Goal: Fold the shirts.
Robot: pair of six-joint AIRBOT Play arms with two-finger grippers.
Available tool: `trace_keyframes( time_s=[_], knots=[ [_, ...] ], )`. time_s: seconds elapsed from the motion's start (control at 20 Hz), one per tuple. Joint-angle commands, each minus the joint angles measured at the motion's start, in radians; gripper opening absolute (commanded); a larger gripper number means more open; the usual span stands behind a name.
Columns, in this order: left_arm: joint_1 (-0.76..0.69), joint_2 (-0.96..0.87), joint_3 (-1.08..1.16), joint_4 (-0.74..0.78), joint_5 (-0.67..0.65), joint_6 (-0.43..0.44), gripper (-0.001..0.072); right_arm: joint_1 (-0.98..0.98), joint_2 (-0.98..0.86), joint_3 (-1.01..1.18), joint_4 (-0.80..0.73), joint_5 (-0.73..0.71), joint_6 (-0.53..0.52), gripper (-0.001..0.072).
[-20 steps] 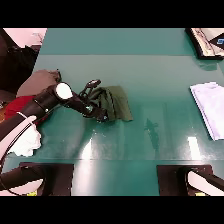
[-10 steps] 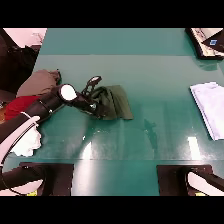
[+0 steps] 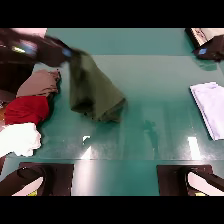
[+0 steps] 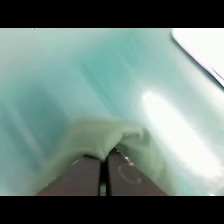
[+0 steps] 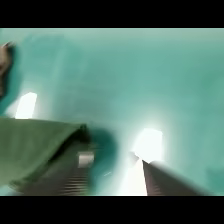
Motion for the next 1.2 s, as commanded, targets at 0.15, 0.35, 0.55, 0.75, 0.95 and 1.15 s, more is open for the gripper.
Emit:
trace_keyframes(
  time_s=[0.15,0.35,0.55,0.75,0.95,1.15],
  knots=[
    [0.030,0.036,0.108,0.172,-0.216,-0.019,0.0026,0.131,-0.100,-0.338,0.184,-0.090,-0.080,0.0553],
    [0.030,0.033,0.108,0.229,-0.264,-0.036,0.0026,0.307,-0.272,-0.413,0.183,-0.248,-0.129,0.0553],
    [0.030,0.033,0.108,0.230,-0.308,-0.052,0.0026,0.410,-0.431,-0.413,0.181,-0.291,-0.147,0.0552],
    [0.030,0.033,0.108,0.231,-0.319,-0.052,0.0026,0.465,-0.518,-0.413,0.175,-0.279,-0.147,0.0551],
    [0.030,0.033,0.108,0.232,-0.319,-0.052,0.0026,0.499,-0.522,-0.413,0.171,-0.314,-0.147,0.0550],
    [0.030,0.033,0.108,0.232,-0.318,-0.052,0.0026,0.498,-0.521,-0.413,0.175,-0.304,-0.148,0.0111]
  ],
)
